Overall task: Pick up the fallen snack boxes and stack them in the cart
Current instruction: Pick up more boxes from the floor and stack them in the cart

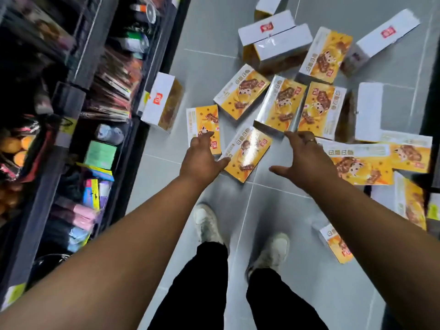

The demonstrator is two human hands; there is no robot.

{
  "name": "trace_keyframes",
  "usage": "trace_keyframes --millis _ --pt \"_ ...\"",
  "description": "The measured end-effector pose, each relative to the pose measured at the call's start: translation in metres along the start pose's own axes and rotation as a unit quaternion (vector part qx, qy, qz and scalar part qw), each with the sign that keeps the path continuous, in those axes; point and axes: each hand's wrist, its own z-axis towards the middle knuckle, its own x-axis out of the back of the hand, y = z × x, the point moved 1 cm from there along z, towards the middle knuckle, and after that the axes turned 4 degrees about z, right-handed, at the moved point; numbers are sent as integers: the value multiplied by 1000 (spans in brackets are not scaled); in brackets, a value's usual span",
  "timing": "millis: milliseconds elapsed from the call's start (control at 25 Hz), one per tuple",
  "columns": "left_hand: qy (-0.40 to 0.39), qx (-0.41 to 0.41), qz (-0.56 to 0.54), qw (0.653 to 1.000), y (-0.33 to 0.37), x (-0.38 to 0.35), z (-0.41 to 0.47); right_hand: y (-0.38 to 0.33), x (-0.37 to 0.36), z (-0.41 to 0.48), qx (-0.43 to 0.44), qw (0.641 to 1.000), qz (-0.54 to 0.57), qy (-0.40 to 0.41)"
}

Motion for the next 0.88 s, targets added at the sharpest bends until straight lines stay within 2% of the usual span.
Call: trace_keyframes --millis 200,360,480,560,680,800,880 --pt "7 28 -92 995 -46 -95 78 55 -107 90 -35 998 -32 -28" --pt "-26 50 -42 998 -87 -166 139 93 -187 161 -27 998 -9 -51" --pt "-73 120 -11 990 -112 -214 177 114 -226 213 -14 998 -1 -54" --pt "-92 162 -40 982 -124 -241 196 129 -250 240 -13 998 7 -68" --pt "-60 178 -109 976 -129 -267 209 144 -269 271 -19 995 50 -81" --pt "-7 184 -79 980 -124 -273 210 141 -268 285 -16 995 68 -67" --pt "-2 199 -78 977 -118 -270 209 138 -262 285 -13 995 76 -64"
